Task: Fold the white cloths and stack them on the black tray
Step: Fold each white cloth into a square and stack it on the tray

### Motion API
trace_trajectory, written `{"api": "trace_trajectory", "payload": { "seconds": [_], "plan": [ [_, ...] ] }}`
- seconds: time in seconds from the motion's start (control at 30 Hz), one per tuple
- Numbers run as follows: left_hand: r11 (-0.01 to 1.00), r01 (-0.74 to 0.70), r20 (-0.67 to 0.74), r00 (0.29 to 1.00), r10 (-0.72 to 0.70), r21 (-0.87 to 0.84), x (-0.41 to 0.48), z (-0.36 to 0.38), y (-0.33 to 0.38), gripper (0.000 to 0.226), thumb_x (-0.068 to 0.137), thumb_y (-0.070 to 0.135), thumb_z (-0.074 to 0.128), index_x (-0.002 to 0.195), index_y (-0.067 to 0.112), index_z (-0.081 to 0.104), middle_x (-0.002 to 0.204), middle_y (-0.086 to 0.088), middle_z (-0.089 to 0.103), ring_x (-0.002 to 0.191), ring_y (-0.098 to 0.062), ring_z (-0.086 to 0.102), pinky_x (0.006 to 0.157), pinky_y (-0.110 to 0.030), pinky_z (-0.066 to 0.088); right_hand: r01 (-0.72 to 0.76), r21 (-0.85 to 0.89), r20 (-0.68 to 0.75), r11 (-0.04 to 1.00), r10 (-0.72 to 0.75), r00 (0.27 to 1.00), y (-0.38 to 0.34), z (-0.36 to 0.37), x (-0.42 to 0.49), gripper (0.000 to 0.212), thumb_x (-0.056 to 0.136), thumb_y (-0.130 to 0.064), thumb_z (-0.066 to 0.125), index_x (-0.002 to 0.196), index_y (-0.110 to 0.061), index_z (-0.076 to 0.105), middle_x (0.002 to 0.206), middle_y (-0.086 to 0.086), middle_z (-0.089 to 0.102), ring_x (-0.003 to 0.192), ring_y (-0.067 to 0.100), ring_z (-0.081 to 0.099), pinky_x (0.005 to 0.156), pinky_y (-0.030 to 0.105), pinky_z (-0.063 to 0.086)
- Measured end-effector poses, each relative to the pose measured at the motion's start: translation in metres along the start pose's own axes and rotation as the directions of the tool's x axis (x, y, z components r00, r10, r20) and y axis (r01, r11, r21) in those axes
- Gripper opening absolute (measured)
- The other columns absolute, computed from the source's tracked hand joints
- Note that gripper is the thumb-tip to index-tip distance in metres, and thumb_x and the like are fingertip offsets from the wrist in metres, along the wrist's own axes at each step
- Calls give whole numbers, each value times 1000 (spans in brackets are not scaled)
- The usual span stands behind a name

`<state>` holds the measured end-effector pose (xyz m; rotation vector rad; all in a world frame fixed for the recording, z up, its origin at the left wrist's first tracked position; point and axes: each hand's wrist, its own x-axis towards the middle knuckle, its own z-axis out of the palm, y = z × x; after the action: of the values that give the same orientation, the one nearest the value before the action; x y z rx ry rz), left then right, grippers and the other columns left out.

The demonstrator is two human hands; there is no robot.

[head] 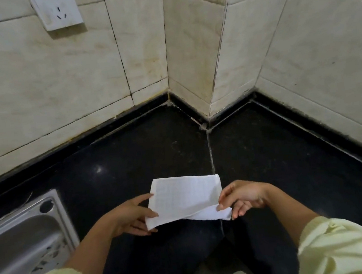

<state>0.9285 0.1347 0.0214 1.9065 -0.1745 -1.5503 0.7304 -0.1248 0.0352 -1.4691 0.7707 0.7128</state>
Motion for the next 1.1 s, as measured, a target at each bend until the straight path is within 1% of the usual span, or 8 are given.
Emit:
{"api": "trace_trajectory", "payload": {
  "seconds": [0.1,0.2,0.4,0.5,0.63,0.77,1.0,1.1],
  "plan": [
    [998,55,8,998,-55,-38,0,5,-10,36,84,12,69,120,12,64,95,-14,73,78,-23,73,75,-37,60,-67,-25,27,997,68,997,10,3,6,20,77,-10,79,92,-9,66,77,6,73,67,15,71,54,18,53],
    [973,86,36,996,-80,-215,3,7,-15,39,80,13,72,116,3,65,96,-13,75,85,-21,73,67,-31,58,-57,26,10,998,57,998,17,2,11,20,77,-2,76,92,-8,65,83,11,74,76,18,73,61,20,55],
    [907,100,-7,994,-113,-410,12,2,-7,42,83,17,38,110,2,67,106,-17,72,99,-27,69,72,-33,53,58,-8,-281,998,-58,958,13,-6,19,18,74,-9,79,89,-6,69,56,1,57,51,8,51,49,19,37],
    [907,103,31,995,-99,-409,13,1,0,41,79,6,38,112,4,63,107,-16,72,98,-23,71,79,-30,53,107,-1,-402,994,-98,910,11,-6,27,10,76,-9,79,82,-7,71,50,-4,53,48,8,43,43,18,33],
    [926,82,24,997,-78,-368,24,-2,5,36,82,-5,58,116,6,64,105,-11,74,95,-17,72,72,-25,56,233,71,-531,970,-161,832,11,-5,45,6,77,-6,77,76,-7,72,71,4,66,62,11,56,53,16,44],
    [945,40,-50,997,-59,-325,35,-2,9,26,87,6,66,112,4,66,101,-5,75,94,-16,72,73,-27,55,269,59,-588,961,-184,788,10,-8,59,8,76,-5,79,81,-3,73,84,9,71,79,18,65,73,27,53],
    [962,-36,-193,981,-18,-272,50,0,12,34,82,28,74,107,6,66,90,-6,77,84,-21,74,76,-34,59,303,38,-618,952,-216,756,1,-17,70,12,75,-2,79,78,-6,69,75,6,69,70,12,63,67,17,49],
    [962,-51,-232,973,-13,-267,57,-2,13,35,83,29,74,108,7,65,85,-8,76,78,-23,74,67,-33,59,277,26,-620,961,-202,758,-2,-22,76,16,78,2,75,77,-12,67,75,3,68,71,12,63,64,17,46]
  ]
}}
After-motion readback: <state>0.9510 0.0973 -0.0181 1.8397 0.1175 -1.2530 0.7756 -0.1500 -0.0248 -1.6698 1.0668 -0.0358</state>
